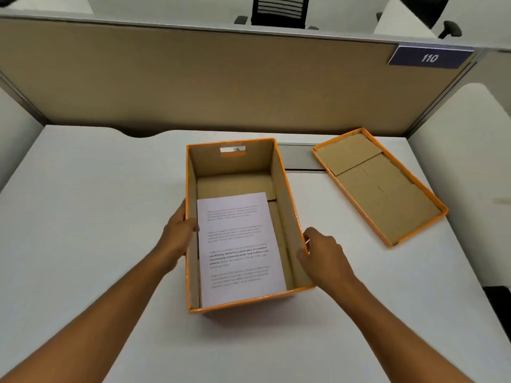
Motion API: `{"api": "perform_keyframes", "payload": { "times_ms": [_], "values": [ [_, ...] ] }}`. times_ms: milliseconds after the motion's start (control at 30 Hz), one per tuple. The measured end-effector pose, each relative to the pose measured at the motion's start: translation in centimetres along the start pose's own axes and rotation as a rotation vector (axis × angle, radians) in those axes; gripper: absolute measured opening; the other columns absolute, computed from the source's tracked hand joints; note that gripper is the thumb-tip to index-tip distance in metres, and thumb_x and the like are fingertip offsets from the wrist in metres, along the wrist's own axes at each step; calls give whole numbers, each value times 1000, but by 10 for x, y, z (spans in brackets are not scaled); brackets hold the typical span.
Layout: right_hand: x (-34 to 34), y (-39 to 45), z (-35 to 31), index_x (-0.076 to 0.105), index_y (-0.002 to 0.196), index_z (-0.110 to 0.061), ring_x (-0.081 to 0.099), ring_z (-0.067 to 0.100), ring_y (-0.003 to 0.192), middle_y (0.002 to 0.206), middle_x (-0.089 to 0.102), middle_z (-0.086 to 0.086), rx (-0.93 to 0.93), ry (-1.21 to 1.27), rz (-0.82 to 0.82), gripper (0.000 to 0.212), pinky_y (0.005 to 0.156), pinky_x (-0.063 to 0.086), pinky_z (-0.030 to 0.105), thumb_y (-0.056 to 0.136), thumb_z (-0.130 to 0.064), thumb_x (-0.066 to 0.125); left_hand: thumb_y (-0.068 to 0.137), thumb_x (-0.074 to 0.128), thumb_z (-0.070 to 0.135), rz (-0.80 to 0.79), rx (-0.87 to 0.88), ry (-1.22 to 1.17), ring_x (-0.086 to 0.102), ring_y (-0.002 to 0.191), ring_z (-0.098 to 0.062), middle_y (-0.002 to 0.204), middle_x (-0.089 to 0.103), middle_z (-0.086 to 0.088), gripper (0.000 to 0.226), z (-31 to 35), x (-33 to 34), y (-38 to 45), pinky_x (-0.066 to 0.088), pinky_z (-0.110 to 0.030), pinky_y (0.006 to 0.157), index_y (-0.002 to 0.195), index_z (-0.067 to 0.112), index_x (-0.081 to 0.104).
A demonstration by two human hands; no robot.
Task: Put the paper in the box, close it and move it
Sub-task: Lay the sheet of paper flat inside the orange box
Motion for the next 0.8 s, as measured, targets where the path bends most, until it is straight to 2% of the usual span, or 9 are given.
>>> {"api": "perform_keyframes", "payload": {
  "times_ms": [67,133,200,300,433,567,633,700,800],
  "values": [
    [-1,4,-4,55,94,-20,62,23,73,82,63,-3,17,8,12,27,61,49,32,93,-46,58,108,43,21,-14,-17,4,60,123,-32,148,58,-3,52,-6,-3,3,52,-59,105,157,37,39],
    [-7,19,-10,59,115,-20,68,27,95,105,70,1,49,100,46,51,75,53,36,93,-65,49,108,43,40,1,-24,-4,54,137,-38,155,54,-5,47,-4,-7,8,47,-67,108,155,38,41],
    [-10,41,-19,49,144,-20,61,32,125,140,62,10,77,304,36,69,99,50,45,97,-69,38,106,39,56,30,-59,-35,40,150,-41,167,38,-5,60,-1,-9,15,38,-68,113,162,39,28],
    [3,61,-34,35,157,-24,38,31,148,163,39,8,114,587,-38,69,116,33,46,102,-65,25,106,28,62,2,-40,-68,34,153,-38,170,34,-6,63,6,-2,20,31,-63,118,164,38,20],
    [31,50,-39,33,159,-24,30,29,153,167,33,5,166,709,-57,72,122,26,48,102,-66,24,107,25,60,9,-21,-70,38,152,-36,166,41,-8,62,-3,-9,16,31,-55,120,164,32,26],
    [53,24,-43,39,156,-22,37,31,149,163,41,7,177,701,31,70,119,30,44,103,-64,23,108,28,58,7,5,-19,45,148,-37,161,48,-11,62,-20,-29,2,37,-48,112,160,26,36],
    [65,8,-48,45,152,-19,43,32,145,157,47,9,178,690,79,68,111,33,39,104,-62,23,108,29,58,-4,24,4,46,147,-37,160,49,-11,61,-29,-38,-5,38,-44,108,158,25,39],
    [77,-7,-52,48,150,-19,46,32,142,155,50,9,182,694,111,66,106,33,36,105,-60,23,107,29,60,-14,32,28,43,149,-37,162,47,-10,62,-37,-48,-9,38,-48,112,159,27,38],
    [91,-24,-58,47,151,-20,45,30,144,156,49,7,190,712,133,65,109,33,36,105,-60,24,106,28,62,-30,34,57,43,149,-37,163,46,-9,64,-49,-62,-16,36,-52,117,159,28,37]
  ]
}}
Point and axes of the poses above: each hand's wrist, its own y-axis towards the middle knuckle, its own x-axis out of the palm, z = x × y, the point moved 7 cm from there along y, towards the middle knuckle
